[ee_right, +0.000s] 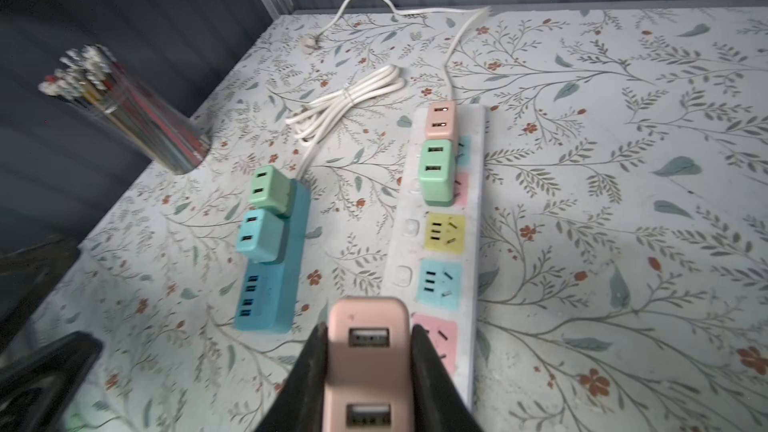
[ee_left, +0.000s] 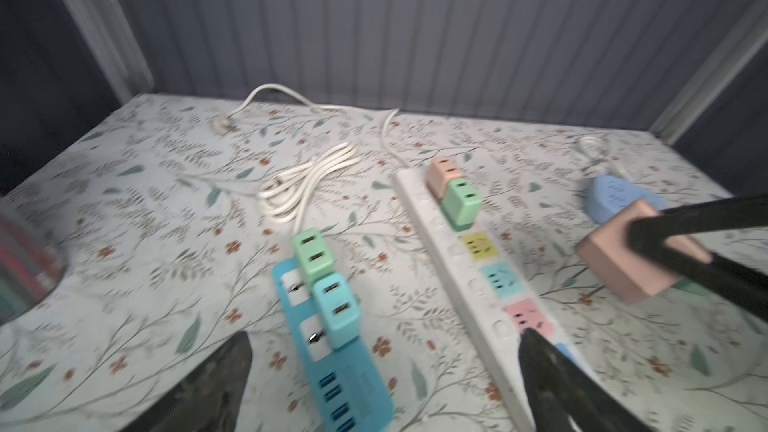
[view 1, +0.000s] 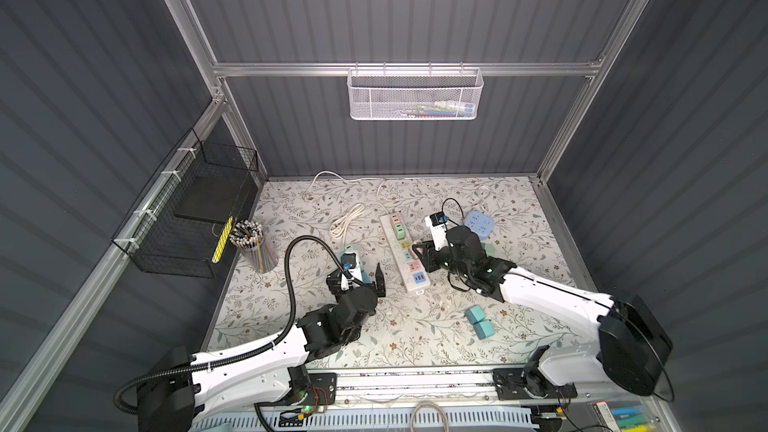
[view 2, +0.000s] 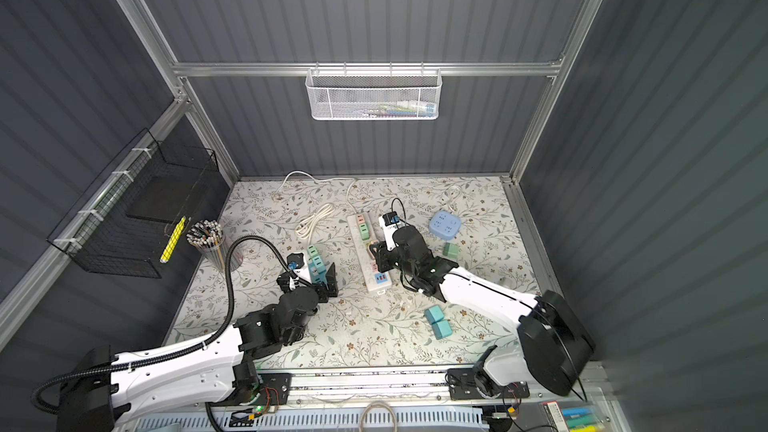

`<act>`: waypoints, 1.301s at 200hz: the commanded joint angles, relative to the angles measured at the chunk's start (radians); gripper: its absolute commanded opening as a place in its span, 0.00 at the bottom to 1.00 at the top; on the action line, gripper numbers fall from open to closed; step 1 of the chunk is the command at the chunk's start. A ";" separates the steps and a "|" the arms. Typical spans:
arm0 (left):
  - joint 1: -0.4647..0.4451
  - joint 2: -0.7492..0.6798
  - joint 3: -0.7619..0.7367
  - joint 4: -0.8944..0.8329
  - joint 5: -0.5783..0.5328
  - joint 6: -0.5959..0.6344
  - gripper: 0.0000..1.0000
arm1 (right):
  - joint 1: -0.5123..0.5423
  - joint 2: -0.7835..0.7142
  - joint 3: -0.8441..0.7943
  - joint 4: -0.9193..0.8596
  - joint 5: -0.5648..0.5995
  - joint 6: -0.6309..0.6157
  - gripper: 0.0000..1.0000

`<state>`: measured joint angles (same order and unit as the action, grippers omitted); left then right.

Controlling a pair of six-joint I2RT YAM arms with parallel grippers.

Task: Insert the plug
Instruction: 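Carry the mauve charger with the right gripper beside the mint charger while the left withdraws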

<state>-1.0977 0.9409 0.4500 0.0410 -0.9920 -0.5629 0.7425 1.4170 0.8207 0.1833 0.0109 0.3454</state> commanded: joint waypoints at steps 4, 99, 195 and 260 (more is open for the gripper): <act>0.004 -0.057 -0.008 -0.283 -0.151 -0.252 1.00 | 0.005 0.106 0.057 0.127 0.104 -0.065 0.26; 0.010 -0.188 -0.051 -0.244 -0.205 -0.126 1.00 | 0.010 0.407 0.192 0.213 0.178 -0.123 0.25; 0.019 -0.141 -0.025 -0.147 -0.179 -0.048 1.00 | 0.014 0.458 0.167 0.254 0.245 -0.104 0.25; 0.029 -0.138 -0.020 -0.136 -0.162 -0.025 1.00 | 0.027 0.459 0.187 0.169 0.238 -0.120 0.25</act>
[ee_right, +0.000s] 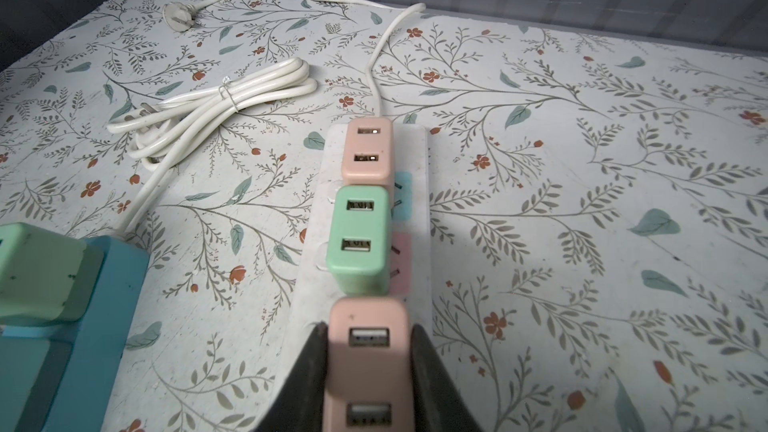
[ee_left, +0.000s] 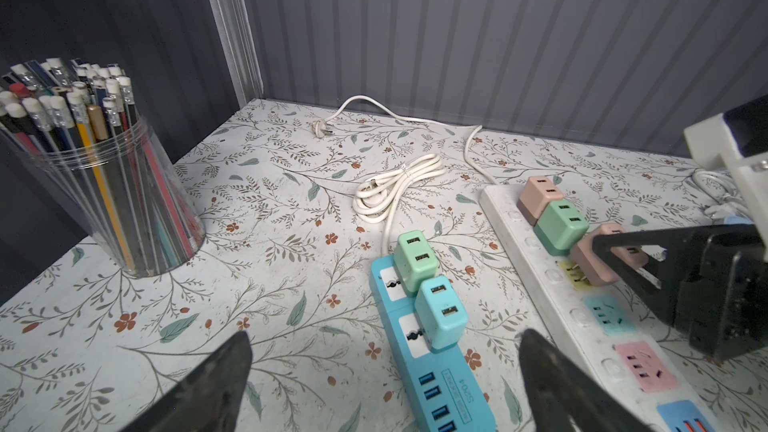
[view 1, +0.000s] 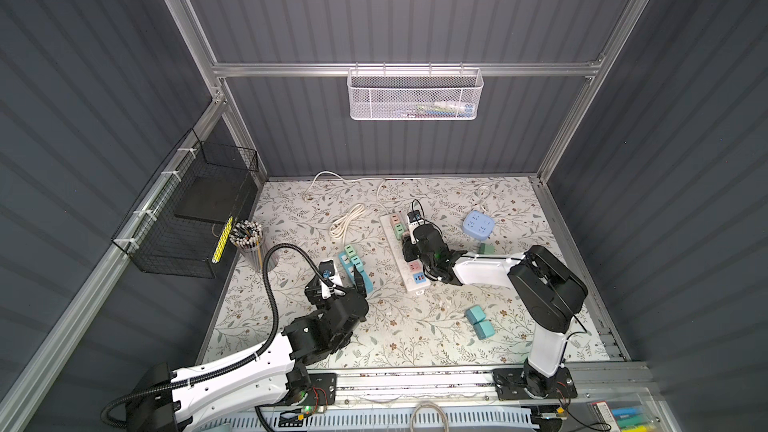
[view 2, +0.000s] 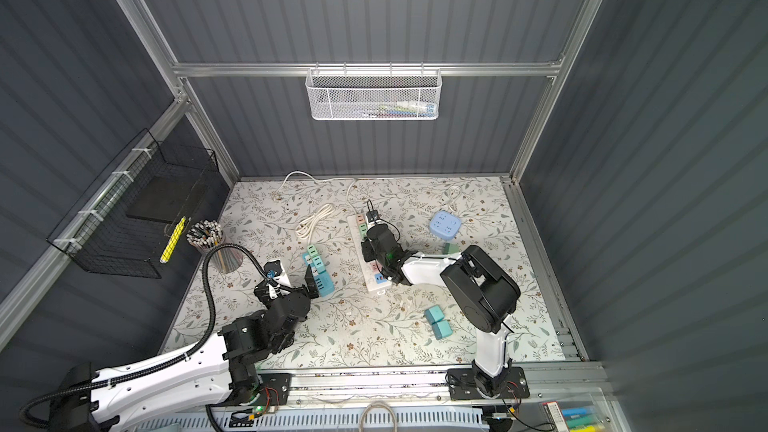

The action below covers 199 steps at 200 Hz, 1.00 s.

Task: Insert the plug
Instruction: 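Carry the mauve charger with the right gripper beside the mint charger while the left withdraws, then press the mauve charger down into the socket with the right gripper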

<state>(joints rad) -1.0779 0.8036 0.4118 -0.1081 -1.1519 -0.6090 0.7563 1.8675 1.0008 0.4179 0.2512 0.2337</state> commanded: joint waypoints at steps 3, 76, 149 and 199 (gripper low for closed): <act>0.010 -0.001 0.018 0.014 -0.002 0.021 1.00 | 0.015 0.009 0.008 -0.068 -0.002 -0.010 0.25; 0.012 -0.032 0.018 -0.003 0.005 0.027 1.00 | 0.024 0.038 0.033 -0.126 0.027 0.029 0.26; 0.012 -0.069 0.000 -0.037 0.003 -0.002 1.00 | 0.041 0.085 0.109 -0.255 0.093 0.014 0.25; 0.012 -0.070 0.003 -0.046 0.000 0.000 1.00 | 0.041 0.151 0.186 -0.402 0.087 0.032 0.25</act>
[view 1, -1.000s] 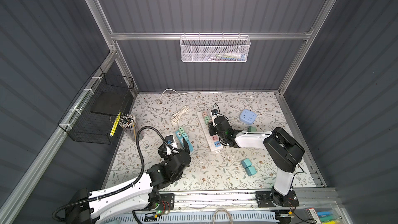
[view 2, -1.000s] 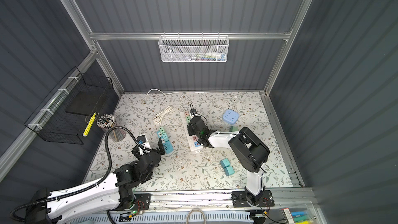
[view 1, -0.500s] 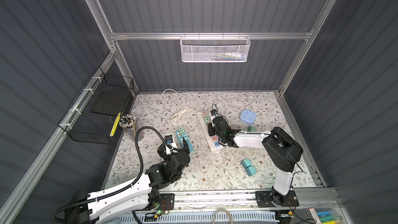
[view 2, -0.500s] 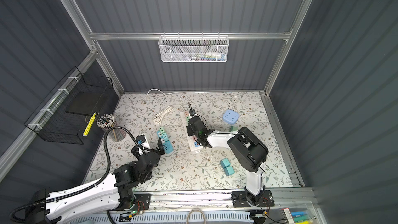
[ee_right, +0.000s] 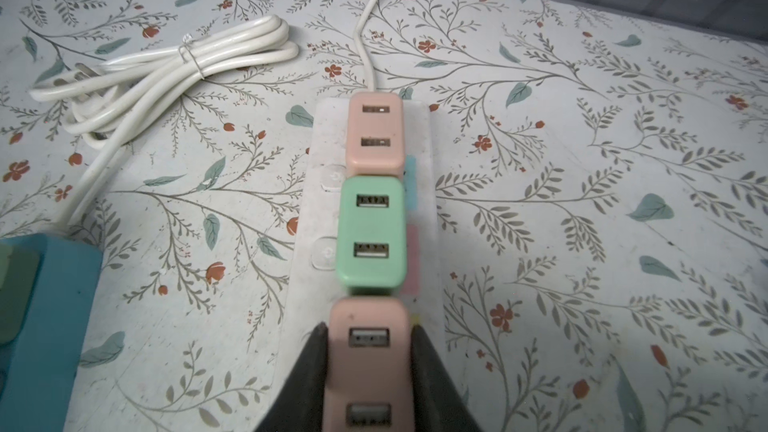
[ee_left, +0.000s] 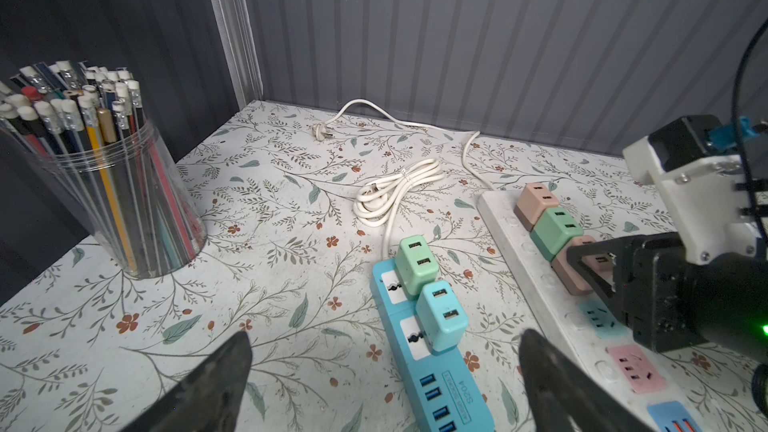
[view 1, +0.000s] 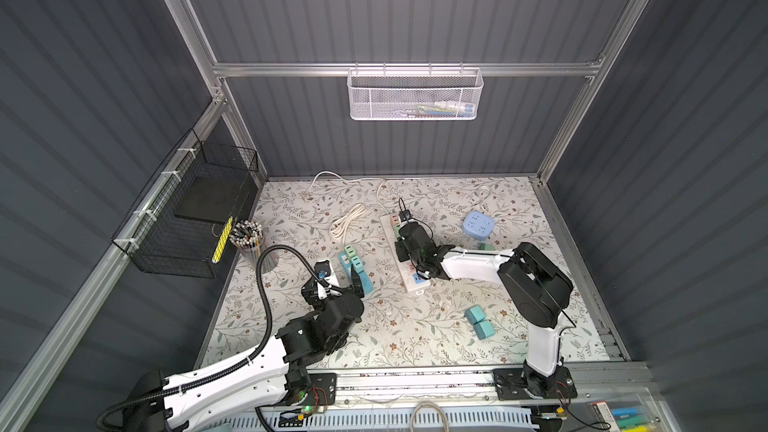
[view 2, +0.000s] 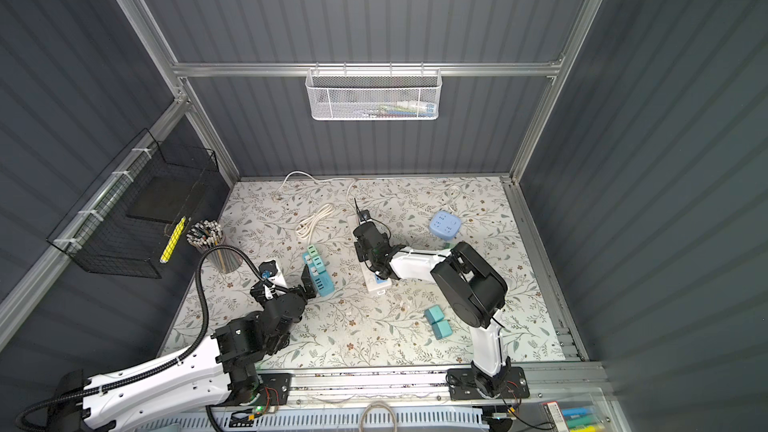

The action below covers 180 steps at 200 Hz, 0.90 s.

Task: Insert the plug
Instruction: 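Press the mauve charger down into the socket with the right gripper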

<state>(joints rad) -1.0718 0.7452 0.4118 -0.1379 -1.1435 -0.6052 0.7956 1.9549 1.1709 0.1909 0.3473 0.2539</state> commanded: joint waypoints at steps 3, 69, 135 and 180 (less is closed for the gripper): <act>0.006 -0.012 0.002 -0.012 -0.009 -0.002 1.00 | 0.002 0.066 0.018 -0.182 -0.011 0.014 0.25; 0.006 0.005 -0.001 0.002 -0.002 -0.004 1.00 | 0.006 0.083 -0.033 -0.198 -0.062 0.089 0.25; 0.006 -0.020 0.017 0.000 0.013 0.020 1.00 | 0.006 -0.007 0.019 -0.253 -0.081 0.076 0.46; 0.006 -0.027 0.053 -0.024 0.035 0.031 1.00 | -0.018 -0.115 0.080 -0.299 -0.124 0.055 0.60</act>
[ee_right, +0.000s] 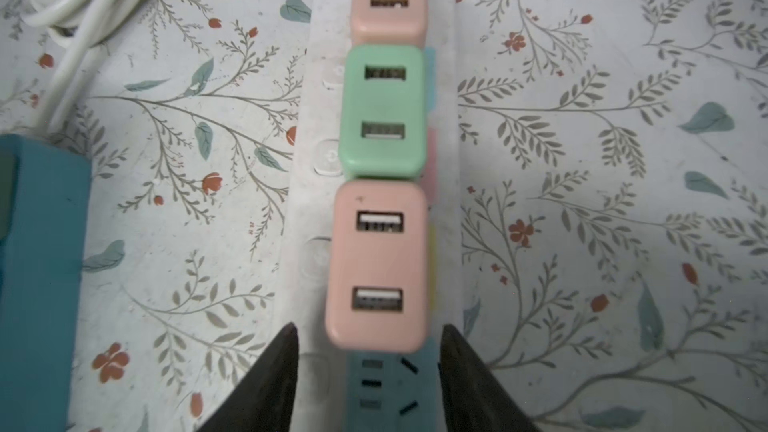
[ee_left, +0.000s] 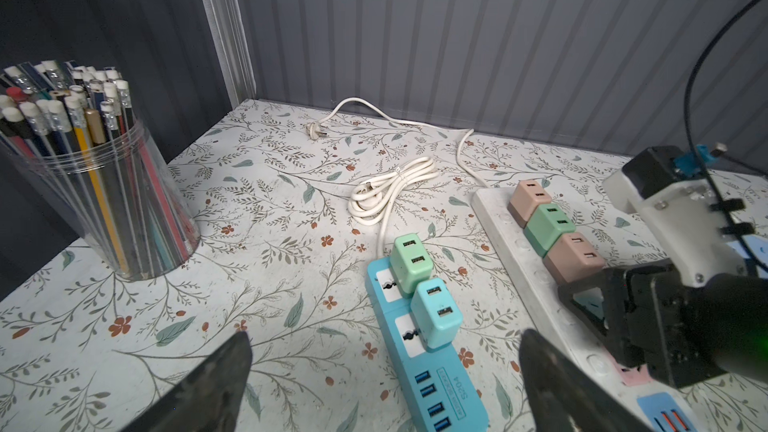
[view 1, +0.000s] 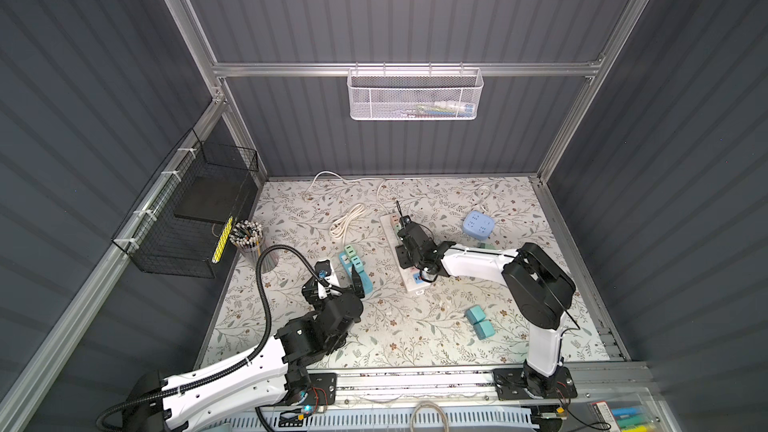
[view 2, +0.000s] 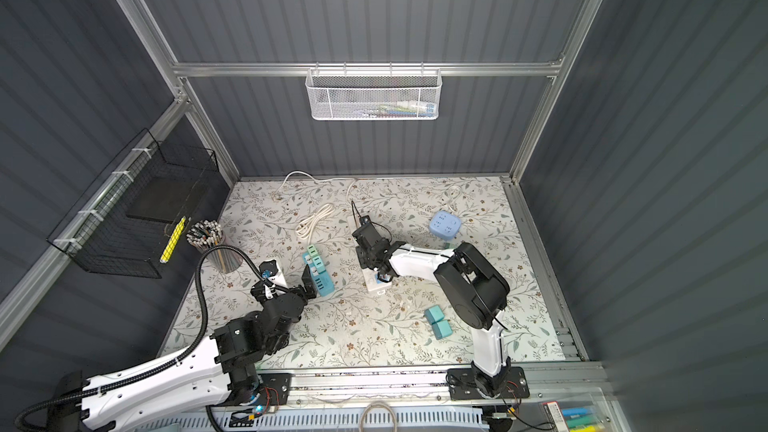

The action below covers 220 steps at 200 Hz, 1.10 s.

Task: Insert the plug
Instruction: 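Press the mauve charger down into the socket with the right gripper, then open the right gripper and move it to the loose teal charger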

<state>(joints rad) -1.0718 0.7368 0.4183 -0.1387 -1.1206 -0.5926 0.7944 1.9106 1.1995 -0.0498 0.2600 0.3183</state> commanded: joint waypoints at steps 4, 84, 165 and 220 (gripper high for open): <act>0.006 -0.020 0.048 -0.025 0.014 0.019 1.00 | -0.020 -0.079 0.053 -0.063 -0.041 -0.011 0.60; 0.006 0.018 0.078 -0.034 0.039 0.014 1.00 | -0.098 -0.041 0.140 -0.128 -0.091 -0.047 0.61; 0.006 0.007 0.056 -0.025 0.036 0.008 1.00 | -0.107 -0.007 0.072 -0.109 -0.085 -0.010 0.59; 0.006 0.053 0.074 -0.006 0.054 0.025 1.00 | -0.106 -0.135 0.084 -0.163 -0.080 -0.006 0.62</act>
<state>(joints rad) -1.0718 0.7753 0.4641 -0.1524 -1.0763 -0.5827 0.6895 1.8668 1.2911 -0.1612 0.1753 0.3065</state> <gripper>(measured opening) 0.999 0.614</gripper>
